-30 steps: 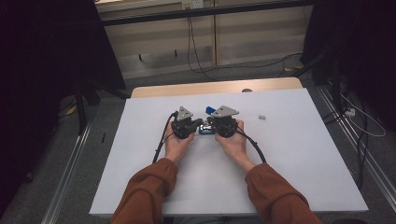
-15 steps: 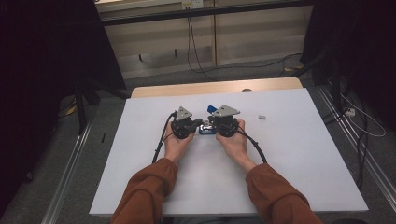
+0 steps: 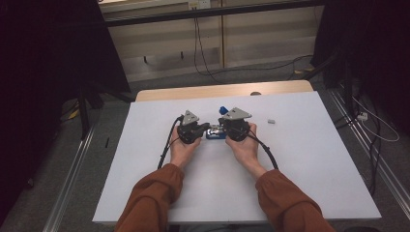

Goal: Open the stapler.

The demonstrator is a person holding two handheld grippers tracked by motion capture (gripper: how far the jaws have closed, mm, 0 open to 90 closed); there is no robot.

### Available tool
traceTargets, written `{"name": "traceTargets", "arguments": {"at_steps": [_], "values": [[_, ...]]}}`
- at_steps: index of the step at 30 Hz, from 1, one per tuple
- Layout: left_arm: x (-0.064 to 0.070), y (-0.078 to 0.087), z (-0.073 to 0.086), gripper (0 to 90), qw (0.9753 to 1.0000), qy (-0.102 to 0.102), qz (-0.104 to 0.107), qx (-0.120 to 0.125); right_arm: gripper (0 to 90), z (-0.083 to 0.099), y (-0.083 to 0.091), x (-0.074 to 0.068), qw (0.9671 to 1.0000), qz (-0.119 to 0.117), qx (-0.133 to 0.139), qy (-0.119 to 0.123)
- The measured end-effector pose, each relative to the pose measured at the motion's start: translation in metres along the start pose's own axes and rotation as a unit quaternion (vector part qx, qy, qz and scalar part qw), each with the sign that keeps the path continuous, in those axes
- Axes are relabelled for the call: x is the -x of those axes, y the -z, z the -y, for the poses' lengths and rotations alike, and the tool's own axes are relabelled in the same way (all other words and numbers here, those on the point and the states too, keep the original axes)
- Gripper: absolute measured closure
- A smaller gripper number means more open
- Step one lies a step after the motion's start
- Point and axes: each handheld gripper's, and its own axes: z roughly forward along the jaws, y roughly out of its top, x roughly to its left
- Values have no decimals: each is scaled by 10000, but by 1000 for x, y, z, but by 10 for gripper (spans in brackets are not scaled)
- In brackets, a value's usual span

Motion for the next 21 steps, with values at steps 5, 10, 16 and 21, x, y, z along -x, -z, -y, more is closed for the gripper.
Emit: {"name": "traceTargets", "arguments": {"at_steps": [5,10,16,21], "values": [[0,0,0,900,10000,-7,5,-4,900,-1,3,4,10000,19,4,-8],[0,0,0,900,10000,-14,15,-5,900,0,5,4,9999,92,40,4],[1,0,0,900,10000,-49,-15,-5,900,0,7,7,9999,136,65,-47],[2,0,0,900,9999,-105,-57,0,900,1,9,9,9998,137,102,-73]]}}
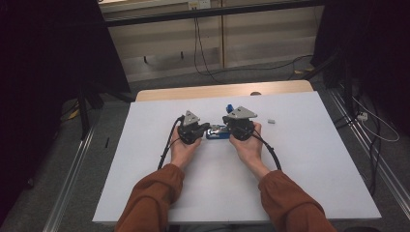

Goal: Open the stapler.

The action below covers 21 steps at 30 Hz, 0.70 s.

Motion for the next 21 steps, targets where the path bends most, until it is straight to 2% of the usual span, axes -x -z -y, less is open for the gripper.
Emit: {"name": "traceTargets", "arguments": {"at_steps": [16,21], "values": [[-1,0,0,900,10000,-39,3,-9,900,0,4,4,9999,22,-26,-123],[0,0,0,900,10000,-4,13,-5,900,1,4,5,10000,12,-12,-90]]}}
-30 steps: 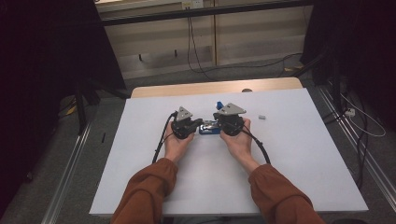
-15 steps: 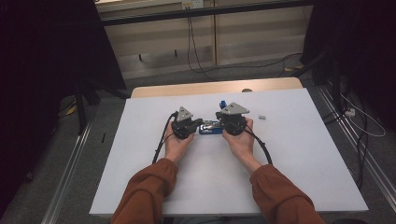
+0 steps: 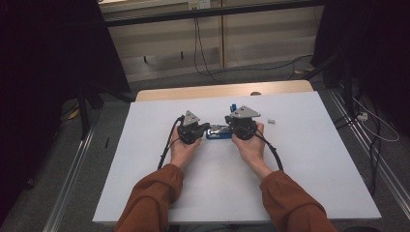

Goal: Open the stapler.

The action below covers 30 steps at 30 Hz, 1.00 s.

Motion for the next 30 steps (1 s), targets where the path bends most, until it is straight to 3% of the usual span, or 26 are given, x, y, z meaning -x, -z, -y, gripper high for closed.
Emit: {"name": "traceTargets", "arguments": {"at_steps": [14,20,30], "values": [[0,0,0,900,10000,-7,0,-9,900,3,6,9,9999,84,34,-59],[0,0,0,900,10000,-8,4,-7,900,6,10,20,9996,122,34,-252],[0,0,0,900,10000,8,16,-1,900,14,15,28,9997,131,5,-220]]}}
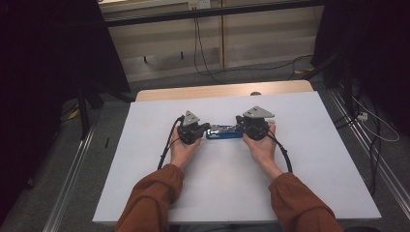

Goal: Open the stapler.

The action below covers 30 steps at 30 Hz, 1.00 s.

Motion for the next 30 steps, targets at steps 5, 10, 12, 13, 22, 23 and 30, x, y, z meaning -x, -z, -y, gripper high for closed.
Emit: {"name": "traceTargets", "arguments": {"at_steps": [5,10,12,13,22,23,30], "values": [[0,0,0,900,10000,6,3,11,900,0,0,0,10000,-14,5,18],[0,0,0,900,10000,8,10,13,900,-1,0,1,10000,-15,6,24],[0,0,0,900,10000,-4,5,10,900,0,0,1,10000,6,-18,-7],[0,0,0,900,10000,6,9,9,900,0,0,1,10000,-3,-16,-9],[0,0,0,900,10000,-10,4,8,900,9,4,13,9998,77,-160,-32],[0,0,0,900,10000,-9,8,19,900,9,4,14,9998,77,-158,-41],[0,0,0,900,10000,7,21,32,900,13,7,21,9996,128,-223,-81]]}}
